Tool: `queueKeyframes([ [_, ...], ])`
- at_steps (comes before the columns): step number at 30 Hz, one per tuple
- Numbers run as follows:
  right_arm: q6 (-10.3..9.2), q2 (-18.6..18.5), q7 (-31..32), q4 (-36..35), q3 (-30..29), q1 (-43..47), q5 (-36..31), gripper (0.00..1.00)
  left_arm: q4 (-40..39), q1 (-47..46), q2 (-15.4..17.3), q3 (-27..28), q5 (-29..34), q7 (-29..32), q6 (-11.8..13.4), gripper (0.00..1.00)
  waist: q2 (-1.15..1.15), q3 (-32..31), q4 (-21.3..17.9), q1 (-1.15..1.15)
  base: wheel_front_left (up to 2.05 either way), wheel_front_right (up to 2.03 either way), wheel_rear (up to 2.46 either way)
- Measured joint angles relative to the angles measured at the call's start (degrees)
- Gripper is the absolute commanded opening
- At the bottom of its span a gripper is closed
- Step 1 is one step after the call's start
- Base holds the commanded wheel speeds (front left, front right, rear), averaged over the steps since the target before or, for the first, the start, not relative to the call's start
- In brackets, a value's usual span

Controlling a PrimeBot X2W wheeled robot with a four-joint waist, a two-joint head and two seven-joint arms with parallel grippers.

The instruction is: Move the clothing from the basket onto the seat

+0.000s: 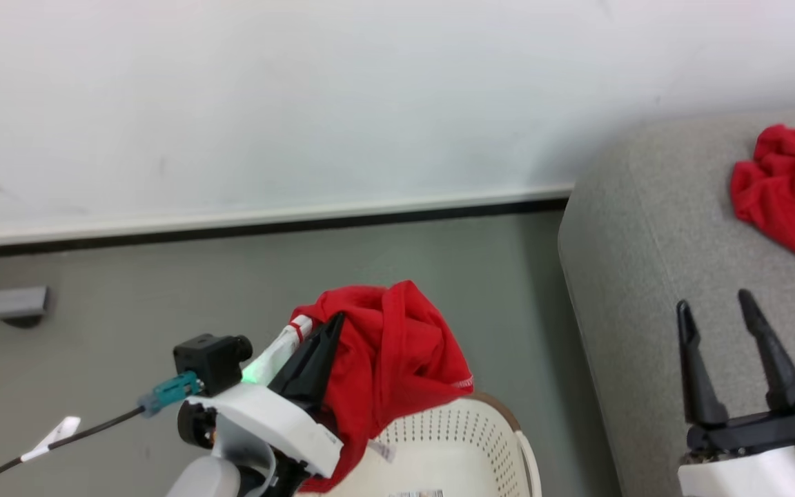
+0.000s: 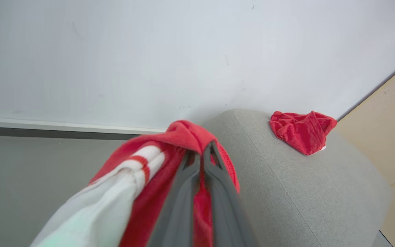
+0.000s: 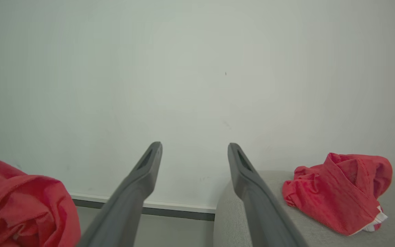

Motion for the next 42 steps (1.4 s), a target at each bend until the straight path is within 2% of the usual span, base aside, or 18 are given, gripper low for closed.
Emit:
queueKeyframes([
  [13, 0.0, -4.8, 1.8, 1.0, 8.2, 2.7, 3.2, 1.0, -11.3, 3.5, 1.4, -1.5, 0.6, 1.4, 1.5, 0.0, 0.0, -8.6, 0.4, 0.0, 0.0, 0.0, 0.0],
  [19, 0.0, -7.5, 4.9, -3.2, 13.3, 3.0, 5.7, 1.0, -15.9, 4.4, 2.2, -2.4, 0.8, 3.5, 2.2, 0.0, 0.0, -10.4, 0.5, 0.01, 0.0, 0.0, 0.0],
  [25, -0.01, -12.0, 11.4, -9.4, 23.2, 1.3, 9.3, 1.0, -19.1, 4.6, 3.1, -4.1, 1.6, 5.9, 2.3, 0.0, 0.0, -10.6, 0.0, 0.01, 0.0, 0.0, 0.0],
  [28, 0.0, -13.8, 14.1, -11.5, 27.7, -1.8, 11.0, 1.0, -20.1, 4.6, 3.1, -5.5, 2.0, 6.8, 1.9, 0.0, 0.0, -10.5, -0.3, 0.01, 0.0, 0.0, 0.0],
  [34, 0.0, -16.6, 18.0, -11.2, 33.3, -7.6, 11.9, 1.0, -21.5, 3.8, 2.3, -9.1, 2.5, 8.6, 0.7, 0.0, 0.0, -10.0, -0.6, 0.01, 0.0, 0.0, 0.0],
  [42, -0.01, -18.5, 20.2, -7.9, 36.9, -11.4, 13.7, 1.0, -21.5, 2.6, 0.7, -13.9, 2.5, 10.5, -1.3, 0.0, 0.0, -9.6, -0.5, 0.02, 0.0, 0.0, 0.0],
])
